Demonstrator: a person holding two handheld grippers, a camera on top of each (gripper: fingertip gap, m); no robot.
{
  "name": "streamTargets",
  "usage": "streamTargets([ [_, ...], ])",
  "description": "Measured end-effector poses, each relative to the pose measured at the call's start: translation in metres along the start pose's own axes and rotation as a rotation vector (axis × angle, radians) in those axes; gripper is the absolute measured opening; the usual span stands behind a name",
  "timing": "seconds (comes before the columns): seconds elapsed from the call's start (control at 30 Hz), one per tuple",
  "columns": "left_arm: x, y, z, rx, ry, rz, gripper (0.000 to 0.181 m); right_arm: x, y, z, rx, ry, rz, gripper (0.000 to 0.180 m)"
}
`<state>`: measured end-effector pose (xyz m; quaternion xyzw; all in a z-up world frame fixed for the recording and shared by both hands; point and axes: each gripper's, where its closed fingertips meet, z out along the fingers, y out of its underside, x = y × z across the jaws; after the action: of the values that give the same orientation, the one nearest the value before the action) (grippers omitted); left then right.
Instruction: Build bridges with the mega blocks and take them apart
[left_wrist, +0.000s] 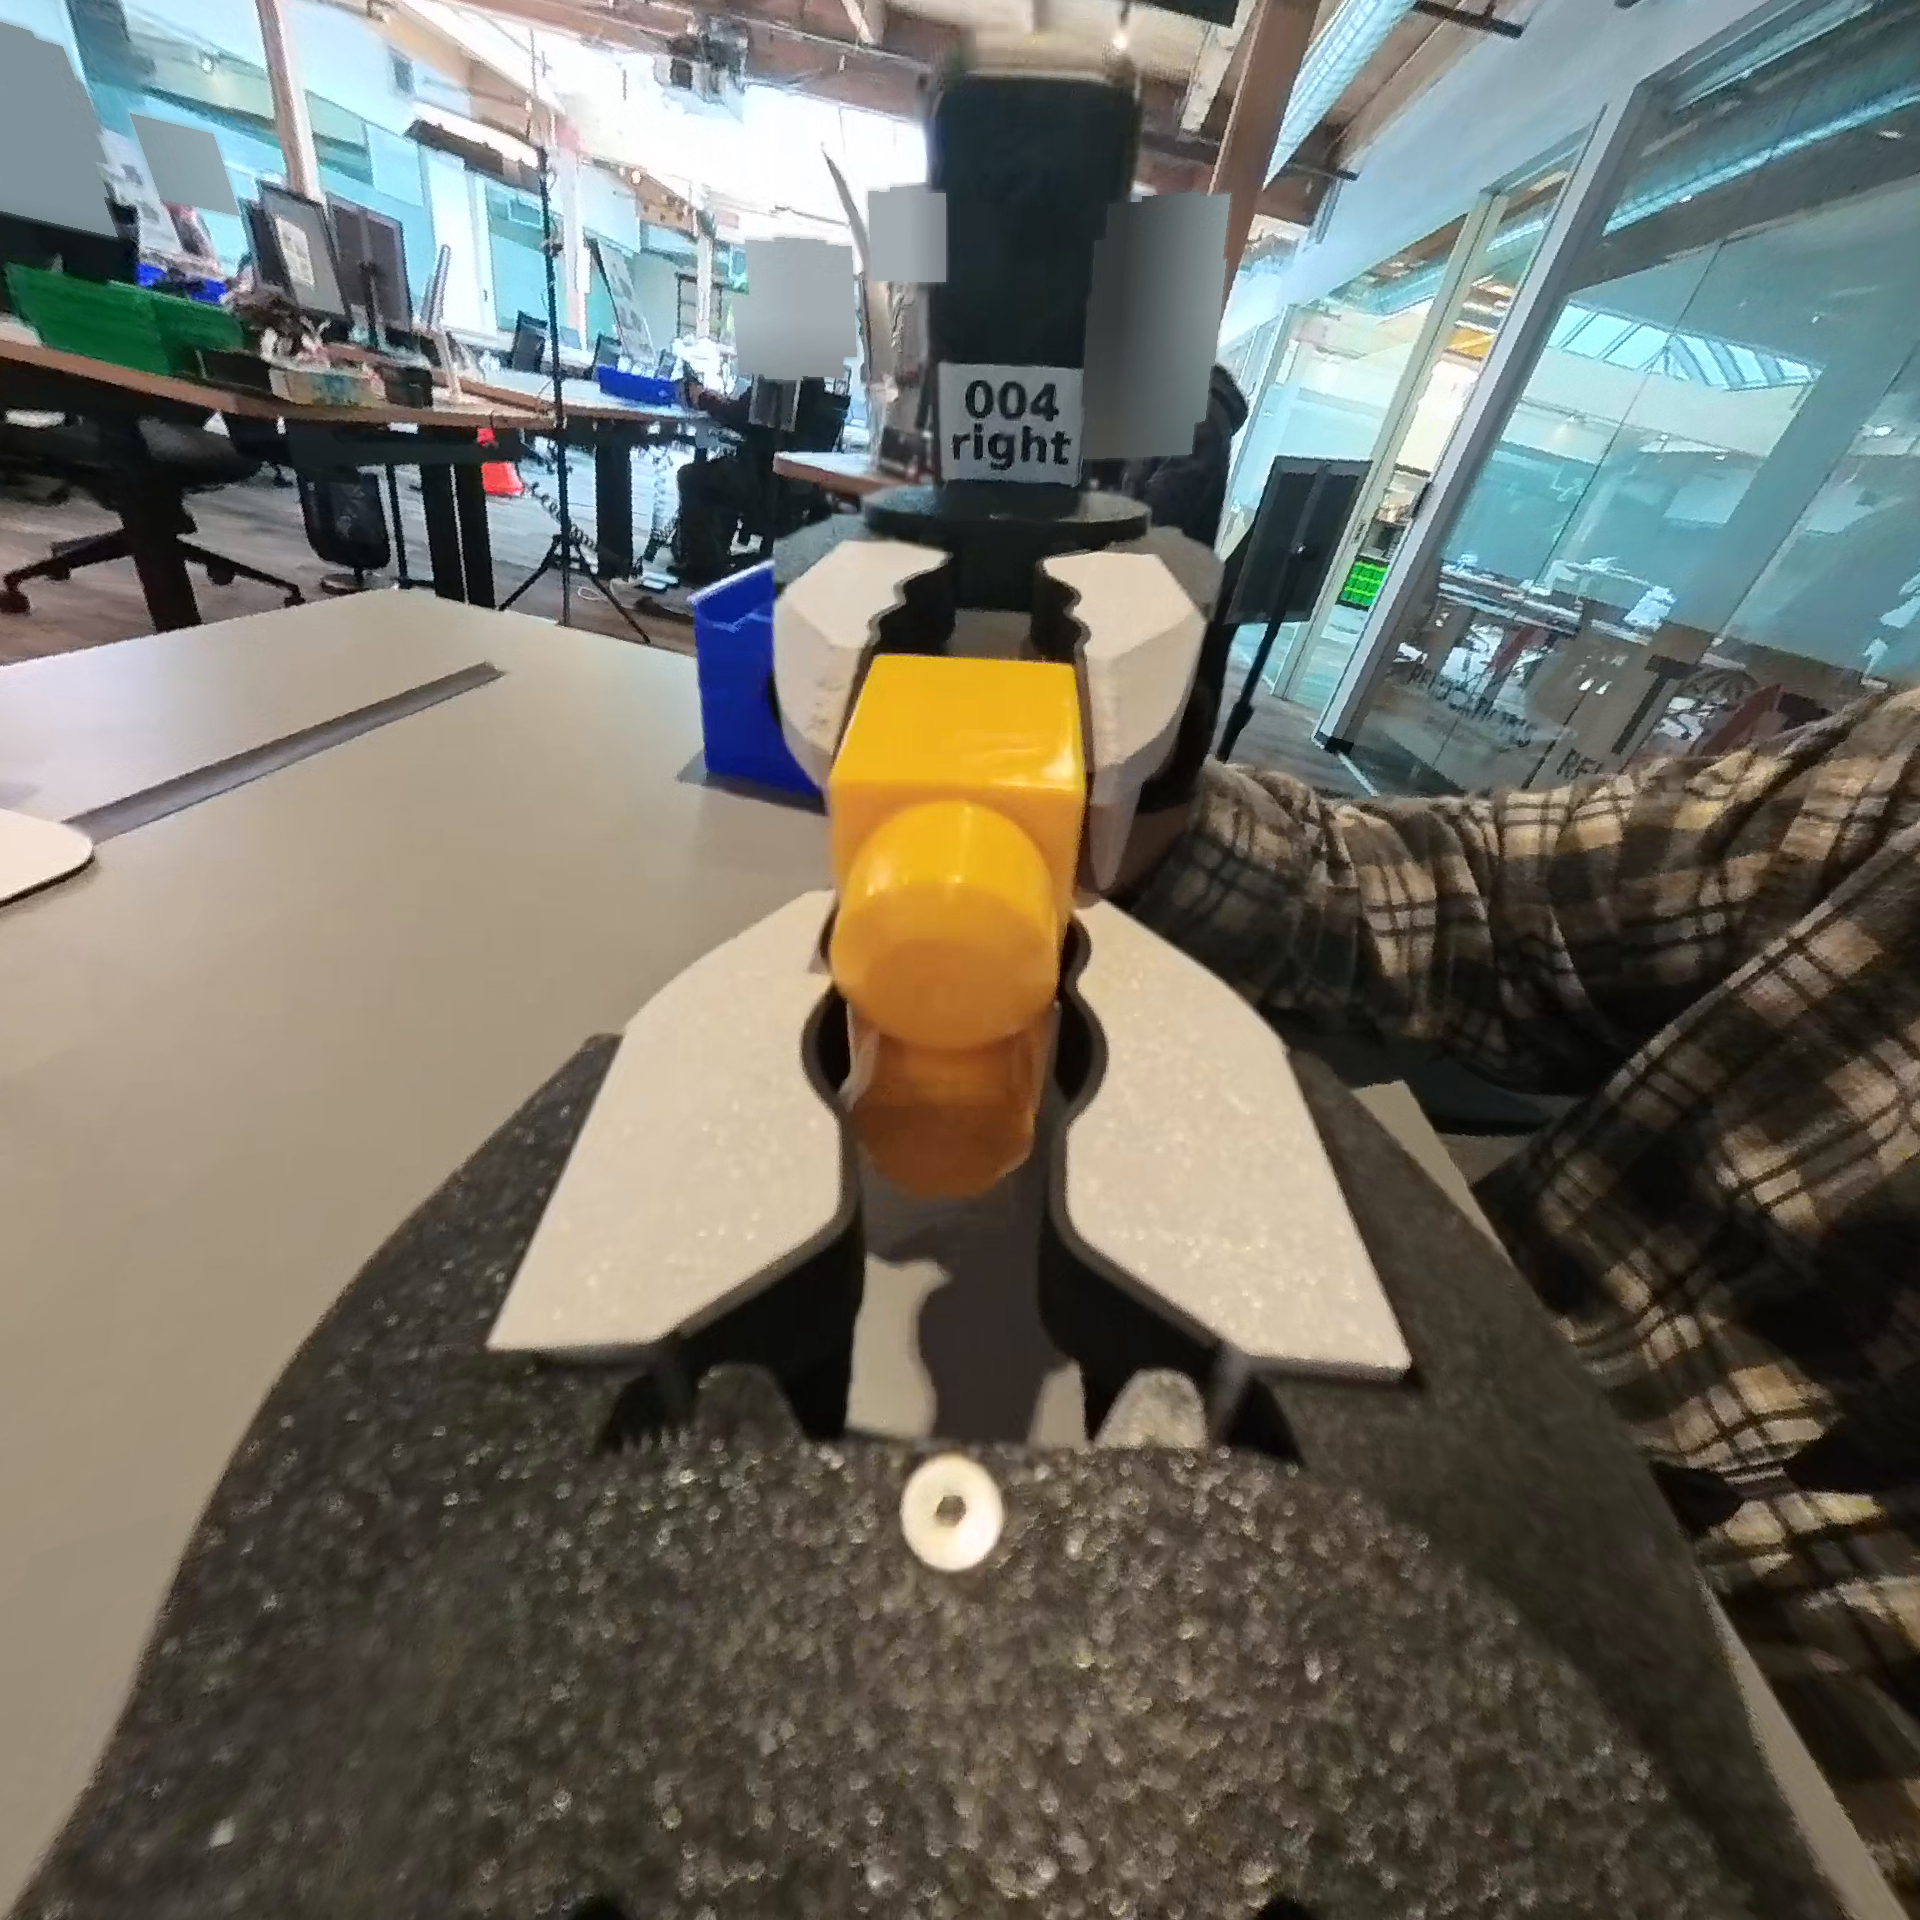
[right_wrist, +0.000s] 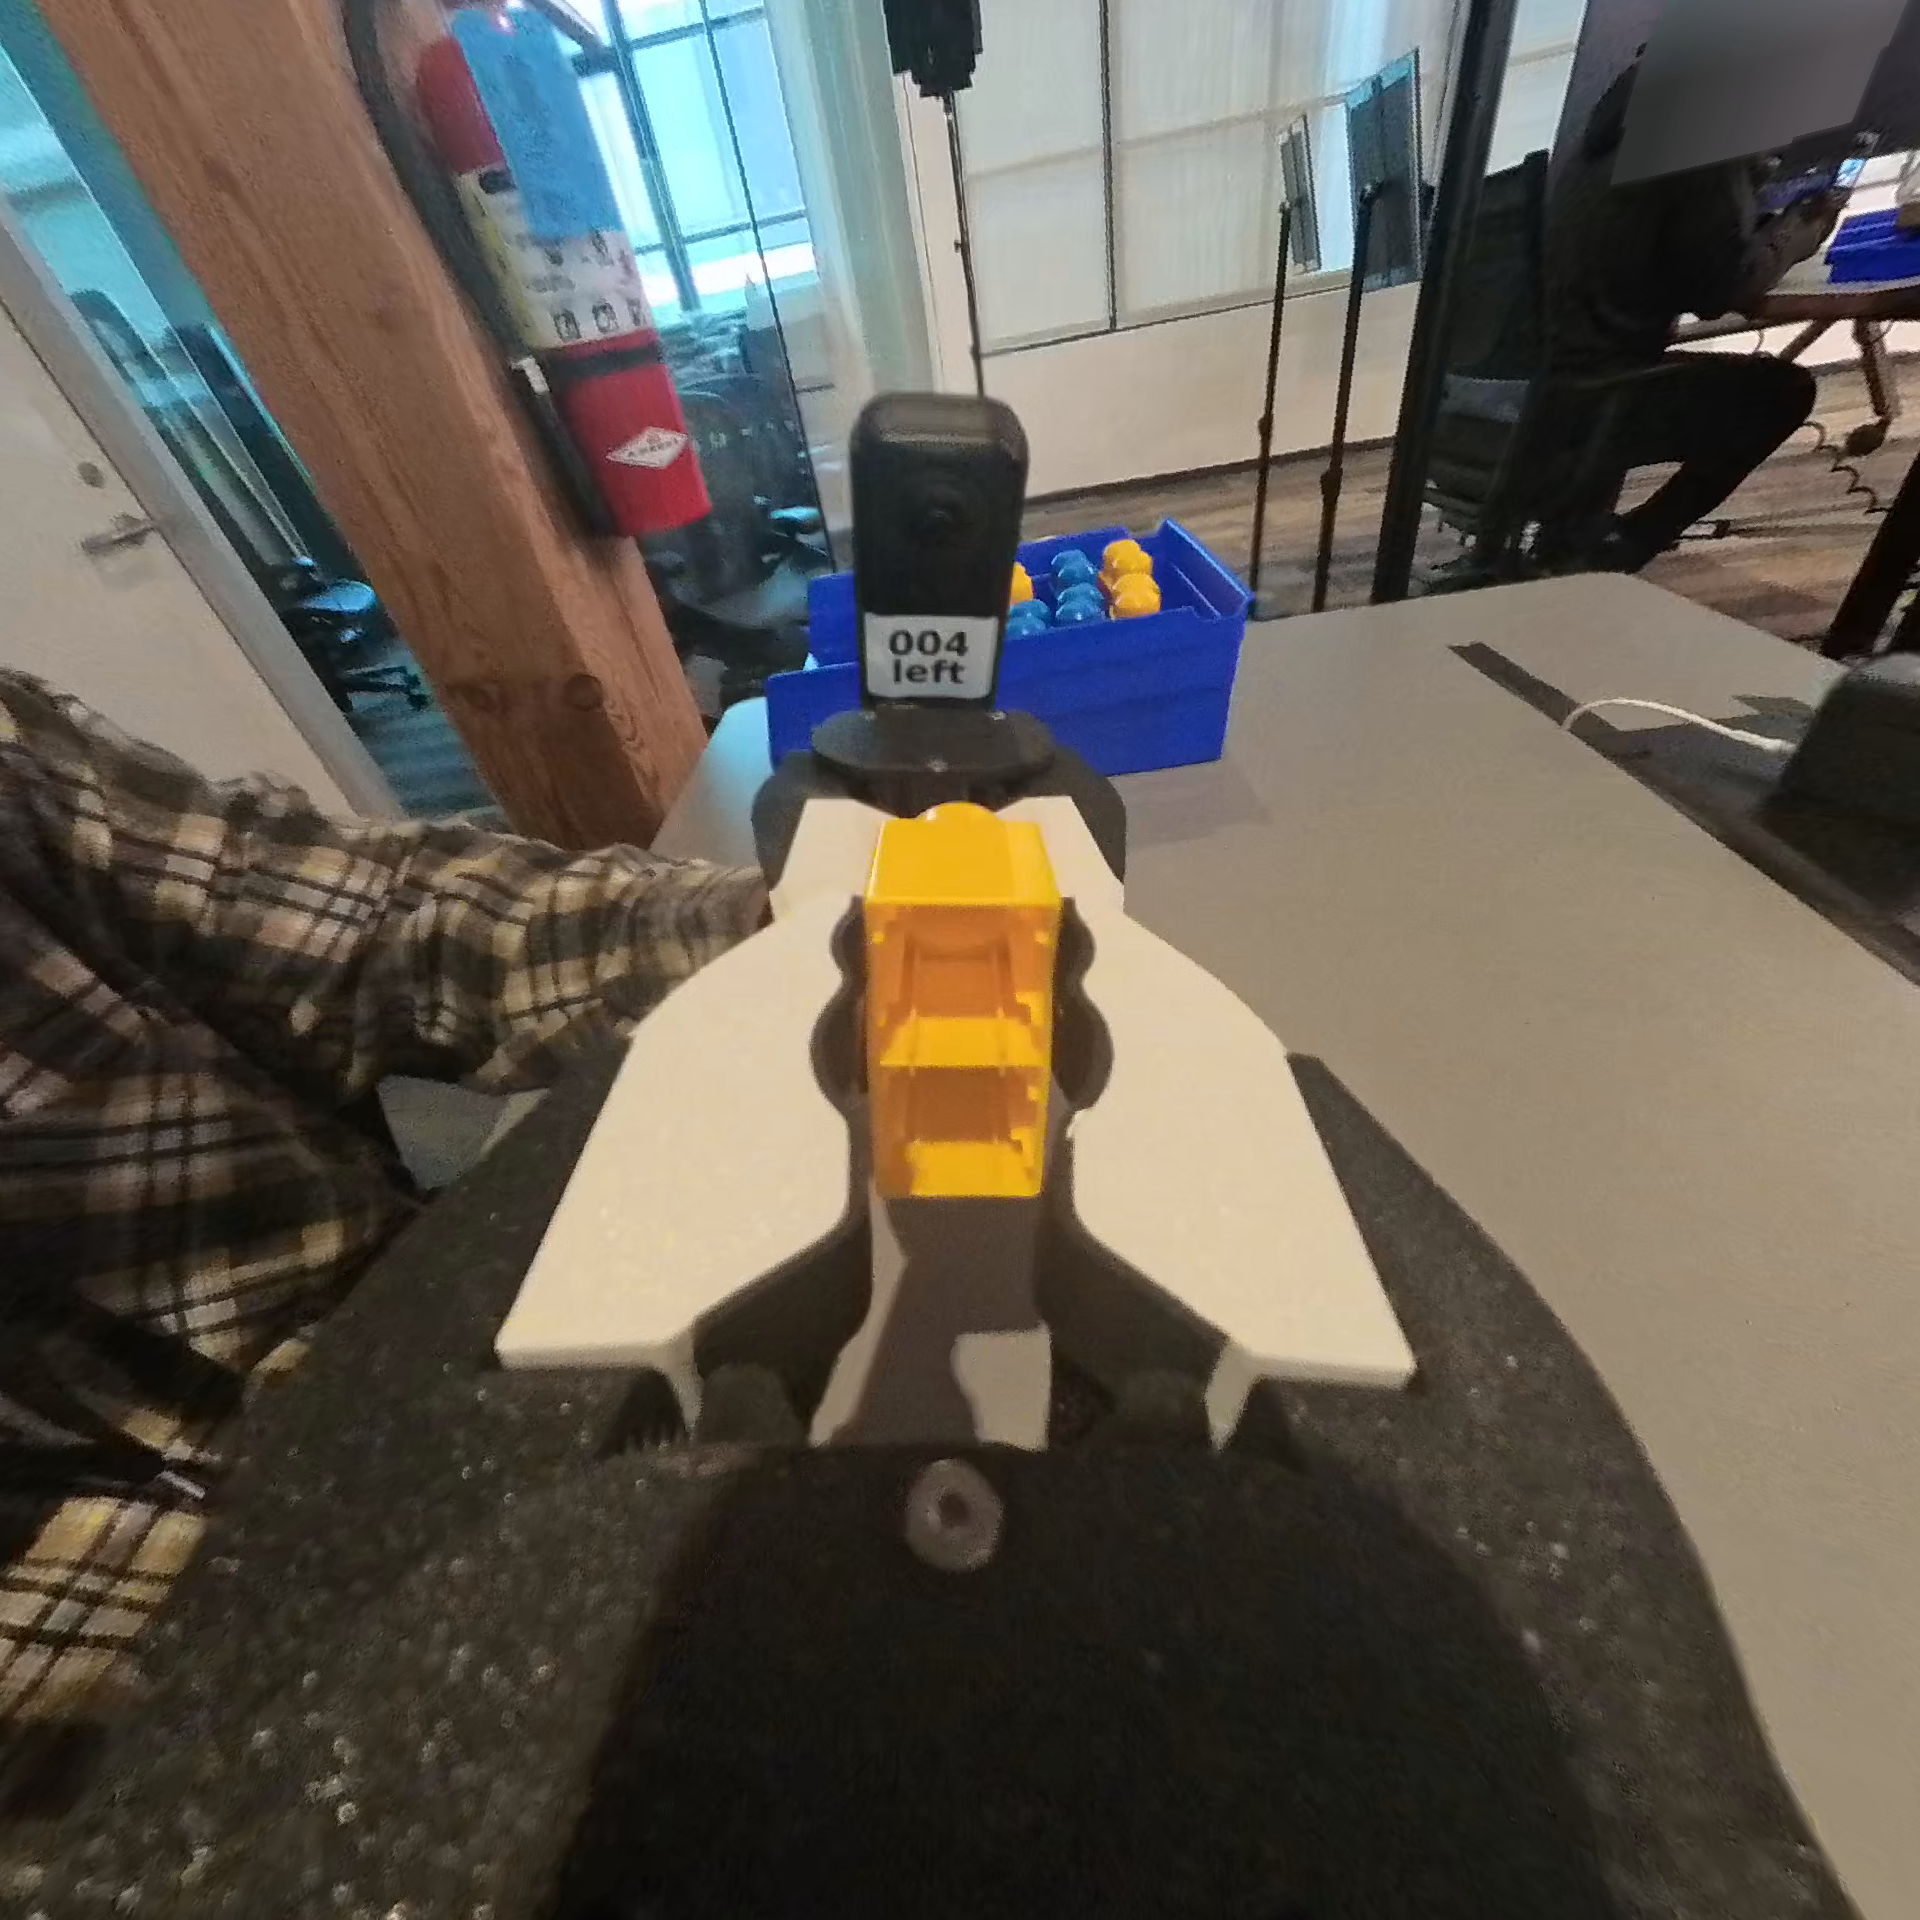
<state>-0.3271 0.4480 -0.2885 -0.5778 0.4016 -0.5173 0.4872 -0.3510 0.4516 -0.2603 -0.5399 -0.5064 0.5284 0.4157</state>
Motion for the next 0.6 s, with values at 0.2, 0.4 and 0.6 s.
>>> streamTargets([
  [0.2,-0.017,0.004,-0.001,0.001,-0.077,-0.045,0.08,-0.002,-0.04,-0.068,0.017,0.233,-0.068,0.034],
  [0.4,-0.018,0.0,-0.003,0.025,-0.072,-0.084,0.087,0.01,-0.055,-0.283,-0.18,0.854,0.001,0.034],
  [0.6,-0.018,0.005,-0.001,-0.004,-0.081,-0.076,0.084,-0.009,0.05,-0.454,-0.459,1.293,0.367,0.035],
])
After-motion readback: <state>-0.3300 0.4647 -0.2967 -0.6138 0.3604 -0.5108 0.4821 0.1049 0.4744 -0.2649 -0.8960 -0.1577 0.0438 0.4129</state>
